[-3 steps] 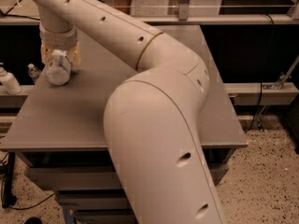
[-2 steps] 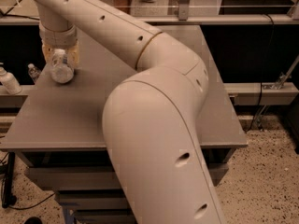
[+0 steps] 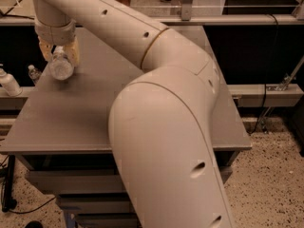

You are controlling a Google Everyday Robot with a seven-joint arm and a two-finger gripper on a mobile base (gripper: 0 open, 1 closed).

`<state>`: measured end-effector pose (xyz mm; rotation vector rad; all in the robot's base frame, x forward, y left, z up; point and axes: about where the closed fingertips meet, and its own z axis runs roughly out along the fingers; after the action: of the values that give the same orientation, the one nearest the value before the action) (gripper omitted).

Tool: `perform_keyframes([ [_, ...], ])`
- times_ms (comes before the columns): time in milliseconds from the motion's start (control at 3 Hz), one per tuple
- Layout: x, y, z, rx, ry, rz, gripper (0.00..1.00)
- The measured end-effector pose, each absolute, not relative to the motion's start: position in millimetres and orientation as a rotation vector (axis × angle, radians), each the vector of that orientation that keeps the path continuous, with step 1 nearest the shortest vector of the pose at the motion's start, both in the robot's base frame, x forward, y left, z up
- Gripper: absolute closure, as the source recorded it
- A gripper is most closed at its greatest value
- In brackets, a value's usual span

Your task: Move blue plastic bottle near green jalapeno chip bag

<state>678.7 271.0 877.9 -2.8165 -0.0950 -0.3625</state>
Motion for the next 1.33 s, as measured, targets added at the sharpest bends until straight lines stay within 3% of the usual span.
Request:
perform_keyframes([
  [667, 639.9, 264.2, 919.2, -2.706, -0.137, -0.372, 1.0],
  [1333, 638.7, 245.1, 929.1, -2.746, -0.131, -0.447, 1.0],
])
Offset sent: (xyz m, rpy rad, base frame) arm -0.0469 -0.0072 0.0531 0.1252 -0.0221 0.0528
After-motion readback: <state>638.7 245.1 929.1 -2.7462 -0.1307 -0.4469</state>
